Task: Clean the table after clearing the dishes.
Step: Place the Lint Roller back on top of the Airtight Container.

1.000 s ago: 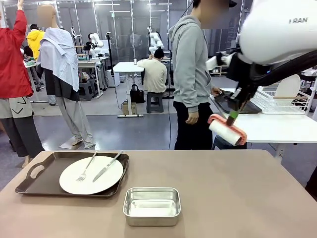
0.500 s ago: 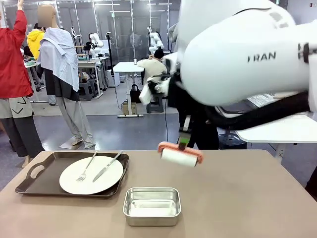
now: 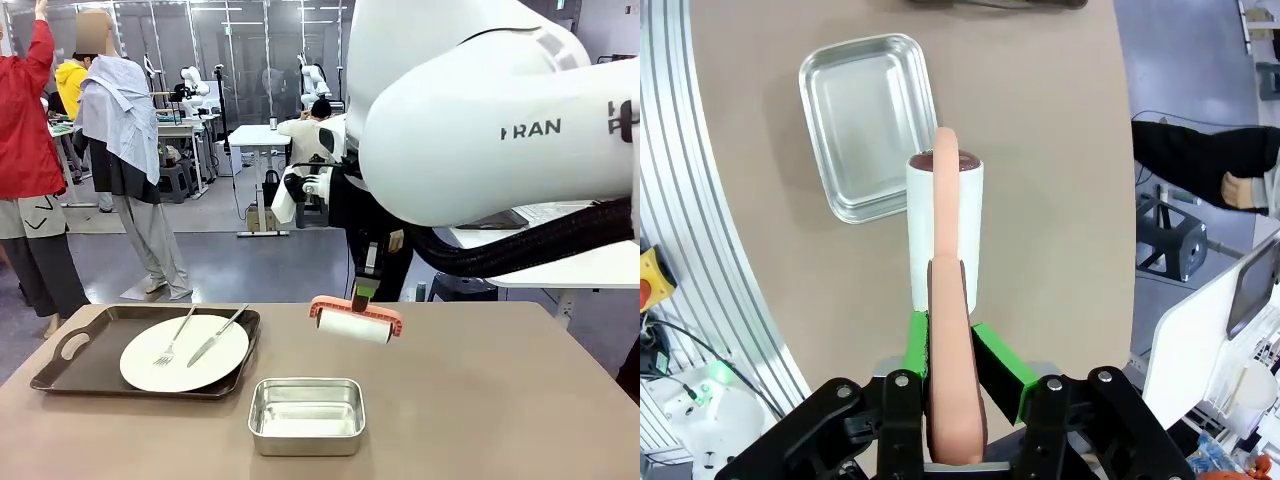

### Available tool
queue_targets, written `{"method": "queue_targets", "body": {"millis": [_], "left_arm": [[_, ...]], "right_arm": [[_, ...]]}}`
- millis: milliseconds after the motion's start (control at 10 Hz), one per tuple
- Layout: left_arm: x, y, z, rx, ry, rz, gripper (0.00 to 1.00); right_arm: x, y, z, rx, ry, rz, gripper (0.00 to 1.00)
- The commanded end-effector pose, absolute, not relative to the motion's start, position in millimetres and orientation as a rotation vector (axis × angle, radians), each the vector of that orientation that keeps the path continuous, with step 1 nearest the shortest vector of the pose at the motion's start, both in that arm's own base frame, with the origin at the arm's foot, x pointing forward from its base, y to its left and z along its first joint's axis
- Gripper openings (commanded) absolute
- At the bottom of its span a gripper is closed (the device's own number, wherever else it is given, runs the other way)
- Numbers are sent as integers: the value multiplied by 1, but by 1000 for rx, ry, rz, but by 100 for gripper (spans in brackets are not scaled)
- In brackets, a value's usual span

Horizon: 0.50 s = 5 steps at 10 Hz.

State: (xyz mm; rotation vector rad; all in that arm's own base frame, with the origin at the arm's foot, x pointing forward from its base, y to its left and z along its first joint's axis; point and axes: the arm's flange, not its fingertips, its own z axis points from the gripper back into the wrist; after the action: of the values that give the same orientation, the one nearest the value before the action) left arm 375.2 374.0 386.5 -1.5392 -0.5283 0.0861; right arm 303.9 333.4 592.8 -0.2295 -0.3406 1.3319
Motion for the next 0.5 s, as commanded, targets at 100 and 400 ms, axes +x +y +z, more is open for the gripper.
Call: {"method": "queue_targets", "body": {"millis": [100,400], "left_arm": [[373,375,387,-1528,-518,93,100],[373,375,387,-1528,-518,93,100]], "right_arm": [[301,336,594,-239,-343,1312,23],[339,369,591,-163,-330,1509,23]]}}
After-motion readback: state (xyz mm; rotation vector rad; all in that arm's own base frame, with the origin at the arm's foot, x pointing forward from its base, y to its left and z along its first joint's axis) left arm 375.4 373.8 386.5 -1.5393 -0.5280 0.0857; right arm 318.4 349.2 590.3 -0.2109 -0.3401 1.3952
